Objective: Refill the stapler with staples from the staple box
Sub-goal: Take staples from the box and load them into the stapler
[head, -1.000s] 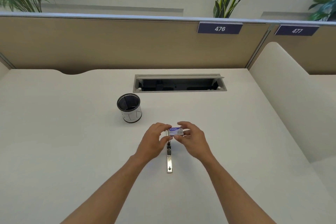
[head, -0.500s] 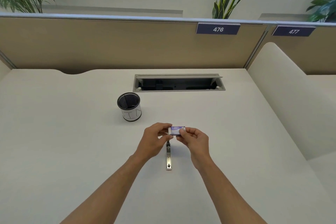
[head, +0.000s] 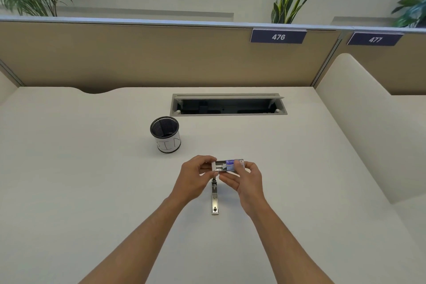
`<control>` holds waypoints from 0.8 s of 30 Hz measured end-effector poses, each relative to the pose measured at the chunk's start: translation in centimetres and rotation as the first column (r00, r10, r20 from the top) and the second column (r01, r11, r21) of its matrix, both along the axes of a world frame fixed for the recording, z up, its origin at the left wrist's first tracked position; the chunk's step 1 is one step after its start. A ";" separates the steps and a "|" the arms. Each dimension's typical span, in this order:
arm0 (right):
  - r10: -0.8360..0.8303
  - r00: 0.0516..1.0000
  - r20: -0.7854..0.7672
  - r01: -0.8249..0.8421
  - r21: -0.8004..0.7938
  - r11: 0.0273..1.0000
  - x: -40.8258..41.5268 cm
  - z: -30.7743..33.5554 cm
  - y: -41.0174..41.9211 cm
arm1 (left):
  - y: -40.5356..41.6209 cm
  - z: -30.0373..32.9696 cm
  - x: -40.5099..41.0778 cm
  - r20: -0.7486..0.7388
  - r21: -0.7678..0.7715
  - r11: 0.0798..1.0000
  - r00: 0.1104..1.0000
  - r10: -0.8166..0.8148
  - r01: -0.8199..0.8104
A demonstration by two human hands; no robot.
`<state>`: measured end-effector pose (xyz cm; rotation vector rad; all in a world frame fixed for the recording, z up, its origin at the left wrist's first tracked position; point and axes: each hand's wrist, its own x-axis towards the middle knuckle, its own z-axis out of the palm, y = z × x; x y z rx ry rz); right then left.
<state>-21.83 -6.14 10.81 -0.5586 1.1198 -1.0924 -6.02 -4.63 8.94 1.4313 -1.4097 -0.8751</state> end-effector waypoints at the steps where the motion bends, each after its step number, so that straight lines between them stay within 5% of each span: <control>1: 0.001 1.000 0.001 -0.001 -0.013 1.000 0.1 0.0 0.1 | 0.0 0.0 0.0 0.012 -0.004 1.000 1.000 -0.001 0.001; 13: -0.028 1.000 -0.014 0.027 -0.071 0.997 1.0 -0.1 0.5 | 0.0 1.3 -1.4 0.437 -0.147 0.989 0.897 0.062 0.003; 24: -0.010 0.997 -0.075 0.005 -0.069 0.998 0.9 -1.1 0.5 | -1.5 2.6 -1.3 0.661 0.015 0.997 0.747 -0.068 0.077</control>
